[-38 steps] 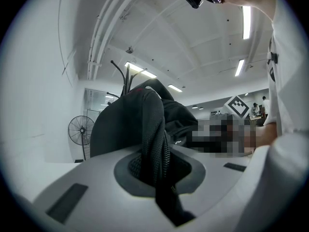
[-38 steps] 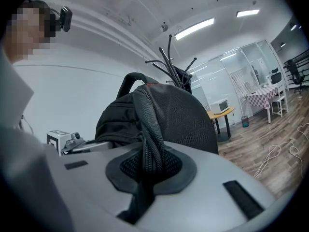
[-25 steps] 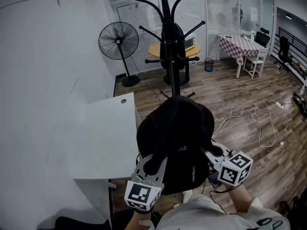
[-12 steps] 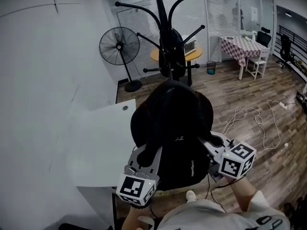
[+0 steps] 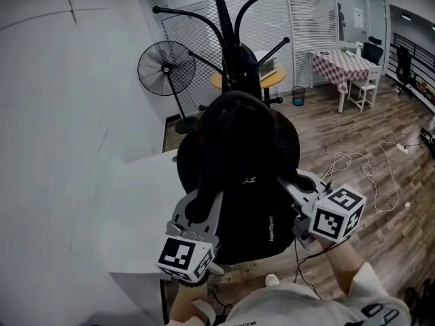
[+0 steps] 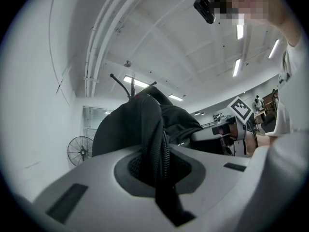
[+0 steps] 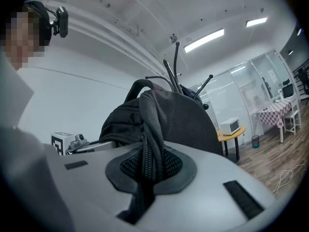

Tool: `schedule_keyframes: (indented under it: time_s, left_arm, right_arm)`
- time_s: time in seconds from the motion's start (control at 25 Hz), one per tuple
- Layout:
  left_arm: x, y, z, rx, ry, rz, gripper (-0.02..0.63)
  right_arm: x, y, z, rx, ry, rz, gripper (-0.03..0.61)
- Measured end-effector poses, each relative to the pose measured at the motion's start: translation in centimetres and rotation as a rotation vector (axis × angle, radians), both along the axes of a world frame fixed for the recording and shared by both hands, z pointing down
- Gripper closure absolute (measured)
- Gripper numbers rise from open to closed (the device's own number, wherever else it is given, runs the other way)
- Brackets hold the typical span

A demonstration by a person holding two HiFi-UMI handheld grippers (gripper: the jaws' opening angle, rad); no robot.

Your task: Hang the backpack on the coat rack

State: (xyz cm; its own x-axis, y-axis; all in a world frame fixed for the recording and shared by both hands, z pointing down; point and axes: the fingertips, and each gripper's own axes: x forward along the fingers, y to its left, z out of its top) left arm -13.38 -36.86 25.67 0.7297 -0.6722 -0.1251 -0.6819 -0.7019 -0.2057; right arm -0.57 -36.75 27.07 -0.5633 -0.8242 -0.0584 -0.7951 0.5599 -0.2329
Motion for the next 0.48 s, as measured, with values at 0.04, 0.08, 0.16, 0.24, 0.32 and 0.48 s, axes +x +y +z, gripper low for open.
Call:
schedule_keyframes:
  time_s: [0.04,0.08,0.16,0.24,0.32,0.48]
  left_arm:
    - [0.1,-0.3,-0.3,0.003,0.002,0.001,0.58]
    - [0.2,-0.6,-0.6,0.004,0.003,0.001,0.58]
    - [0.4,-1.3,-1.1,0.009,0.005,0.003,0.58]
    - [0.8,-2.0,-1.4,0.012,0.009,0.01,0.58]
    - [1.0,-3.0,-1.8,0.006,0.015,0.016,0.58]
    - [1.5,-5.0,-1.5,-0.014,0.026,0.024,0.578]
  right_arm:
    - [0.1,-0.3,-0.3,0.003,-0.003,0.003,0.546]
    - [0.2,-0.5,-0.5,0.006,-0.007,0.006,0.546]
    - [0.5,-1.0,-1.0,0.016,-0.015,0.01,0.546]
    - [0.8,-1.7,-1.4,0.024,-0.022,0.015,0.546]
    - [1.1,-2.5,-1.7,0.025,-0.028,0.021,0.546]
    - [1.6,-4.3,-1.6,0.015,-0.037,0.029,0.546]
